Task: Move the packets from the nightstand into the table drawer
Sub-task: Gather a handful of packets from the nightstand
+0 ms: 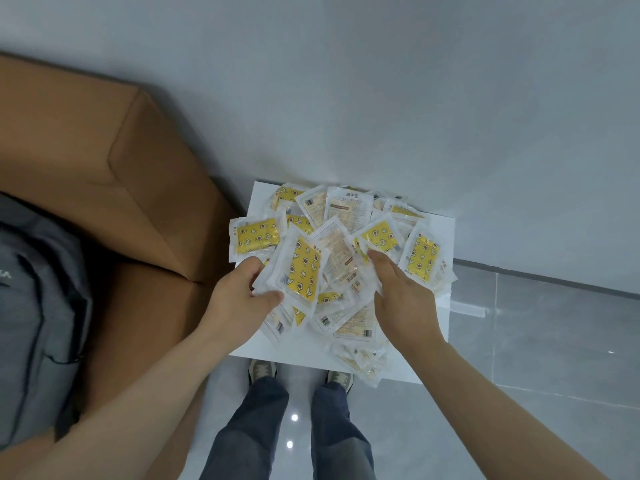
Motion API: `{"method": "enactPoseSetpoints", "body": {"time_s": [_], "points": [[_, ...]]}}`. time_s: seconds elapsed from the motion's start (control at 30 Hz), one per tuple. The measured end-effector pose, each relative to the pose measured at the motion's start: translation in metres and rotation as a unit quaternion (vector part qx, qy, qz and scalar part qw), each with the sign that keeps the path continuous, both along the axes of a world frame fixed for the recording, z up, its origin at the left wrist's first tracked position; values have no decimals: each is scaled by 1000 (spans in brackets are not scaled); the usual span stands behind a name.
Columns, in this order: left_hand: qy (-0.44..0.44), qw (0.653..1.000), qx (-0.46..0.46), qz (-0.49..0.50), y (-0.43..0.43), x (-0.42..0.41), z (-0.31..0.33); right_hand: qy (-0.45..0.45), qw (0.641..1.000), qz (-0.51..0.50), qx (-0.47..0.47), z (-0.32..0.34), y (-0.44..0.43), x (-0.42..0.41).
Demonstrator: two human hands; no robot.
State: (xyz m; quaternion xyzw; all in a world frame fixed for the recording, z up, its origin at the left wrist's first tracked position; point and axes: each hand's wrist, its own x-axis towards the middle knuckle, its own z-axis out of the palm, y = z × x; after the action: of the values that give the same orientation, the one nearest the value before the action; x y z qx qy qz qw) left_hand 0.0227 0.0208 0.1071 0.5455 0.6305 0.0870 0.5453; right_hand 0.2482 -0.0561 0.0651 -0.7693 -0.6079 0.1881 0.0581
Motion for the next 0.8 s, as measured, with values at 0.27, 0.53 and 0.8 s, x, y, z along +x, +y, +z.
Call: {"method": "enactPoseSetpoints", "body": {"time_s": [0.27,0.53,0.8], "points": [[13,993,94,-71,-2,-9,70,93,993,-72,-20,107,-13,-21],[0,977,184,-104,-12,-19,164,144,981,-132,7,213,-36,-34],[-15,946,268,-182,-32,11,243,124,970,-200,62,295,-93,-32]]}}
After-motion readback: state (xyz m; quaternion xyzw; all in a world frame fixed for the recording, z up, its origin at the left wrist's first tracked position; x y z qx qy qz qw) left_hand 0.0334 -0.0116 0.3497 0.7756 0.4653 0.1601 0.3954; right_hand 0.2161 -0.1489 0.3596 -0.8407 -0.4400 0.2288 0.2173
